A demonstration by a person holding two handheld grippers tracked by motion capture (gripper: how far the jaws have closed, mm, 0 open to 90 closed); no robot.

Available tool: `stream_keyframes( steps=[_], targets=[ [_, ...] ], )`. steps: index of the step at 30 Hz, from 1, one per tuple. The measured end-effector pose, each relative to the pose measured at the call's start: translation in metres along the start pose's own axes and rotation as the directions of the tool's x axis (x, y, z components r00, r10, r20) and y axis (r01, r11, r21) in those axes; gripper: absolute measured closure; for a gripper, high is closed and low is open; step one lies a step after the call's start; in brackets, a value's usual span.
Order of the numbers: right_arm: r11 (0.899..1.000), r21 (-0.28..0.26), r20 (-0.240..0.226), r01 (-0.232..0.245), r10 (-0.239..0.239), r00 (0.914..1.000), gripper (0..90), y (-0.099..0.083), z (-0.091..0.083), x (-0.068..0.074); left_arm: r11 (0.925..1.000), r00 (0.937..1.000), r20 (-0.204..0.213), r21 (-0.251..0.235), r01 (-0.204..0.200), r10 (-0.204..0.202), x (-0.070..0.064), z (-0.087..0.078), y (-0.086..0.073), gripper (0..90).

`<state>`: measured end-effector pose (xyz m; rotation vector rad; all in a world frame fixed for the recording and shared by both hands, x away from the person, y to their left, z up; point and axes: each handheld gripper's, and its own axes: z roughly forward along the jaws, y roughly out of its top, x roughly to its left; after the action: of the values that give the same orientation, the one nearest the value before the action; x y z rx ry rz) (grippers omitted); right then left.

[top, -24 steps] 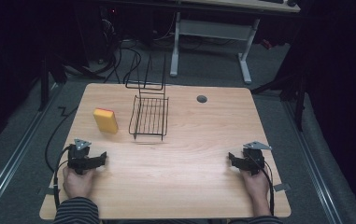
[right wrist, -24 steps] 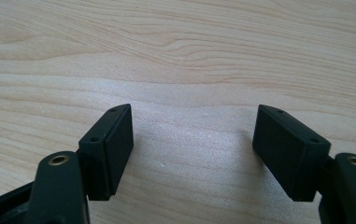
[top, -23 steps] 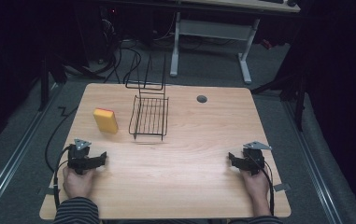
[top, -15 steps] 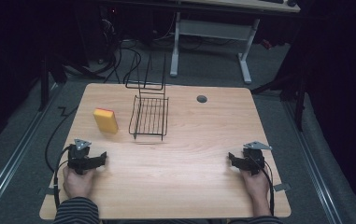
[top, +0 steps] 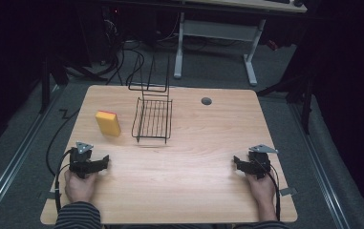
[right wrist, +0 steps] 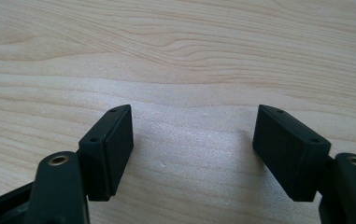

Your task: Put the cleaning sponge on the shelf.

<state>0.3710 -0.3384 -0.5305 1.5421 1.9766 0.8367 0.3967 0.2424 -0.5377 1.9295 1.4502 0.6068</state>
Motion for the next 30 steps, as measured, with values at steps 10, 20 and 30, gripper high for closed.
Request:
stream_keyframes(
  steps=[10,20,30],
  targets=[
    [1.000,0.002,-0.002,-0.001,0.001,1.0000,29.2,0.0000,-0.0002,-0.0001,1.0000,1.0000,0.006,-0.003,-0.001,0.001,-0.0004,-0.0002,-0.0003,16.5],
    [1.000,0.003,-0.003,0.002,-0.002,1.0000,28.9,0.0001,-0.0002,-0.0006,0.9998,0.9997,-0.018,-0.005,0.018,-0.018,-0.0049,-0.0004,-0.0005,17.3],
    [1.000,0.002,-0.002,0.005,-0.005,1.0000,29.0,0.0001,0.0000,-0.0002,0.9998,0.9997,-0.014,0.000,0.022,-0.022,-0.0076,-0.0041,0.0009,14.9]
  ],
)
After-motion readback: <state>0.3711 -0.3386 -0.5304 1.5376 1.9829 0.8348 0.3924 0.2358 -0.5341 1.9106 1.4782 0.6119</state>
